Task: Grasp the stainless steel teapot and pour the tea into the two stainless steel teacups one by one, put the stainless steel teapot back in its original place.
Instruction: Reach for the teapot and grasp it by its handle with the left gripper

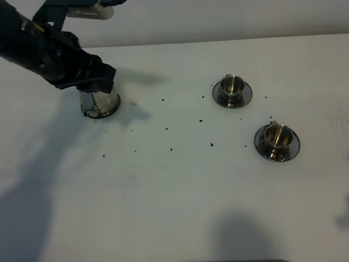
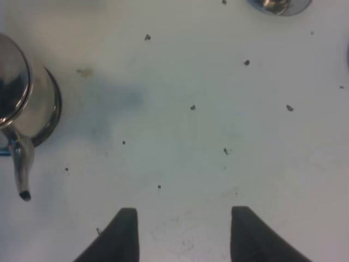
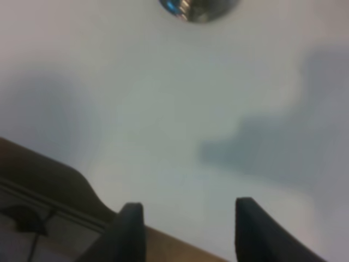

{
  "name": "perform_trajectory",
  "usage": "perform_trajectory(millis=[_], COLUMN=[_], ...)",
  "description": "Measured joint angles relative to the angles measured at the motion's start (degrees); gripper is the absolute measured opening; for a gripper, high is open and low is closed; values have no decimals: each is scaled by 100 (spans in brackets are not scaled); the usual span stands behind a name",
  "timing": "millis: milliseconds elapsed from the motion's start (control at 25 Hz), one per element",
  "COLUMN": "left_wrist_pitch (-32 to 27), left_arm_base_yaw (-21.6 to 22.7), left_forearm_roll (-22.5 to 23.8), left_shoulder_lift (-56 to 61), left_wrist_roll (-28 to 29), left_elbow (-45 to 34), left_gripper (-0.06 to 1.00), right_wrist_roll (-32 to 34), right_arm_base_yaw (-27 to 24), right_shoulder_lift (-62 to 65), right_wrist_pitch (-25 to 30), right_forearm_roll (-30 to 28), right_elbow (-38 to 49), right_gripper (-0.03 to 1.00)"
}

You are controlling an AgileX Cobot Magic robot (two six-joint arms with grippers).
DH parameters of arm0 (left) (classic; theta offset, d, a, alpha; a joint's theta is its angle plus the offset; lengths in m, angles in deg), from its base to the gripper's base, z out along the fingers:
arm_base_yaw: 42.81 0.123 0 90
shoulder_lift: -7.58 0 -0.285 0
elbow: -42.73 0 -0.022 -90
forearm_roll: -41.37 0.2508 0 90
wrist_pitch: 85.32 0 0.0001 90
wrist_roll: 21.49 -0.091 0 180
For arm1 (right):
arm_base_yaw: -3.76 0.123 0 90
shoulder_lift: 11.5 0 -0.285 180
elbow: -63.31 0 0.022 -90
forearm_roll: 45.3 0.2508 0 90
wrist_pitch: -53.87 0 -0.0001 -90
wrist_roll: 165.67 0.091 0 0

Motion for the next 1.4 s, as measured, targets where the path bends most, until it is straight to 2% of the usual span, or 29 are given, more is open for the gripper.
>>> perform_trajectory(millis=[320, 480, 560, 680, 1000, 1200, 1400], left_wrist_pitch=[-83, -92, -97, -97, 90, 50, -433], left_arm_base_yaw=[0, 0, 0, 0, 0, 0, 0], left_forearm_roll=[180, 241, 242, 254, 264, 490, 926], left_shoulder_lift=[-431, -443, -443, -443, -449, -492, -805], left_wrist_roll=[107, 148, 154, 154, 160, 260, 557], left_elbow=[416, 453, 453, 453, 576, 844, 1472], left_gripper=[42, 42, 42, 42, 42, 42, 42], right_wrist_roll=[227, 298, 338, 369, 369, 369, 369], right_arm_base_yaw=[0, 0, 0, 0, -6, -456, -1053], right_shoulder_lift=[1705, 2427, 2728, 2993, 3042, 3113, 3551], right_wrist_pitch=[140, 96, -103, -481, -517, -517, -517], right_forearm_roll=[-113, -113, -118, -118, -107, -10, 48], right_elbow=[1107, 1306, 1349, 1464, 1526, 1540, 1547], right_gripper=[37, 37, 37, 37, 37, 36, 36])
